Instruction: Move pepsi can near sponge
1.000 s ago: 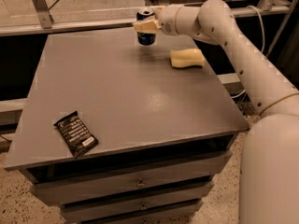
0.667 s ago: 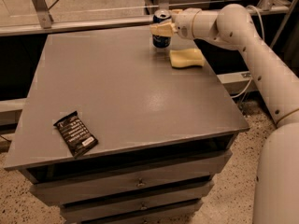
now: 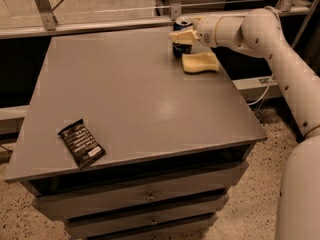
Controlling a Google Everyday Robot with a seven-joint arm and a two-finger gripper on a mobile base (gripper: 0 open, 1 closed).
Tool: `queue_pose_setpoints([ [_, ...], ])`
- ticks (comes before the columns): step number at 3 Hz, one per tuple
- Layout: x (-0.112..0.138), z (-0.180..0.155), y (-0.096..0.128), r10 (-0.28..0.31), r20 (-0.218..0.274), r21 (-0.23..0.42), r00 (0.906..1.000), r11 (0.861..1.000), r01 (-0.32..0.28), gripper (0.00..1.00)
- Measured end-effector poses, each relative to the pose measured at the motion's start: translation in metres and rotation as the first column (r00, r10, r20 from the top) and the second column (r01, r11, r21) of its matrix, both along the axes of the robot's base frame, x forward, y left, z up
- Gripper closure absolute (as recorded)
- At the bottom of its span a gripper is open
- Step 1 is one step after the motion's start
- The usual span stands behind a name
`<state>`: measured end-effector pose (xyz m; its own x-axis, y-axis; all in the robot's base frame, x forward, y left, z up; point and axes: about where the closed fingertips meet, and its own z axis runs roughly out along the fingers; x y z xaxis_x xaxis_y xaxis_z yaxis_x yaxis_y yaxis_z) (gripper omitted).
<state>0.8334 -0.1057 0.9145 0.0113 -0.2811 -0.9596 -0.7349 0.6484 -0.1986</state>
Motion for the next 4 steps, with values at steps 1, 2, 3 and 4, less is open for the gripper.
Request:
queue_pose_setpoints([
  [1,-0.001,-0.007,-0.007,-0.006,-0.021,-0.005,0.9998,1.000,0.006,0.29],
  [2,-0.003,-0.012,-0.012,-0.007,-0.052,-0.009,0.9986,1.000,0.006,0.00],
  [3,-0.005,-0.013,-0.014,0.000,-0.076,-0.010,0.9971,1.000,-0.001,0.00],
  [4,-0.021,-0.010,-0.025,0.024,-0.089,-0.019,0.9957,0.999,-0.026,0.00],
])
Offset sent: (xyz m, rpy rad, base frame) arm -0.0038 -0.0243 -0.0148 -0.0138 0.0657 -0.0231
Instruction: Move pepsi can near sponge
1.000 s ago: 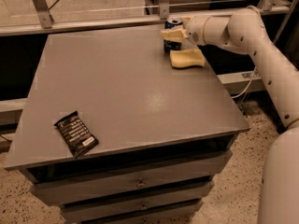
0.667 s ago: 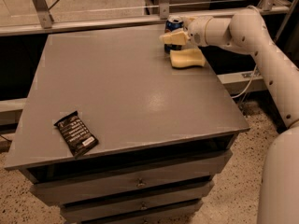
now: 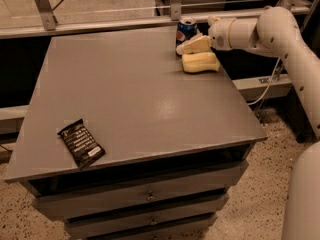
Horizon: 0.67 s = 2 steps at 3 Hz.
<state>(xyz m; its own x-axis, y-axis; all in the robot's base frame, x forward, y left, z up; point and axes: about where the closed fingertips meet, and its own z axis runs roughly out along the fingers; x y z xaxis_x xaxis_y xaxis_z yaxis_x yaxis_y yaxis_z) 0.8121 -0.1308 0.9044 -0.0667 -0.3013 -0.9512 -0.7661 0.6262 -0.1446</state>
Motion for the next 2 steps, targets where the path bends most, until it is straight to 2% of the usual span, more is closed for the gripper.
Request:
queue_pose_setpoints([
  [1,-0.039,0.007,-0.023,0.064,0.018,0.014,0.9978,0.998,-0.064,0.00],
  [2,-0.119,0.038,-0.071,0.127,0.136,-0.014,0.9826,0.992,-0.127,0.00],
])
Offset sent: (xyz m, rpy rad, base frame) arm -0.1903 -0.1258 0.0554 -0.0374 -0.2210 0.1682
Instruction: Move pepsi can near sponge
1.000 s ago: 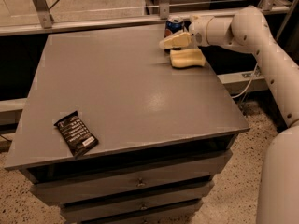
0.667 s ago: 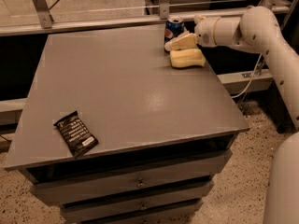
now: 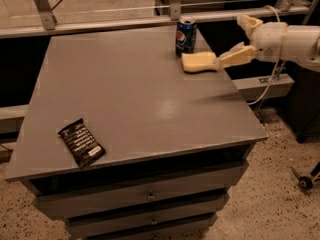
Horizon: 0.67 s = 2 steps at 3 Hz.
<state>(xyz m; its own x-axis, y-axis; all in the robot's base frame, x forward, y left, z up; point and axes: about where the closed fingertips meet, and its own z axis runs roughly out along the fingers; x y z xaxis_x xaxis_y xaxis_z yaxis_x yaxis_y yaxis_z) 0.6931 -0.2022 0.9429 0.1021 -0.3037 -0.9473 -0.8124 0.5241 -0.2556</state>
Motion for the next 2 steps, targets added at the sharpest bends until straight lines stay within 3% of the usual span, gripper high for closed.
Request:
queue_pose_setpoints([
  [1,-0.054,0.010,-0.033,-0.011,0.076,0.012,0.9971,1.000,0.010,0.00],
  [2,-0.068,0.010,-0.054,-0.039,0.090,0.010,0.9952,0.999,0.039,0.00],
])
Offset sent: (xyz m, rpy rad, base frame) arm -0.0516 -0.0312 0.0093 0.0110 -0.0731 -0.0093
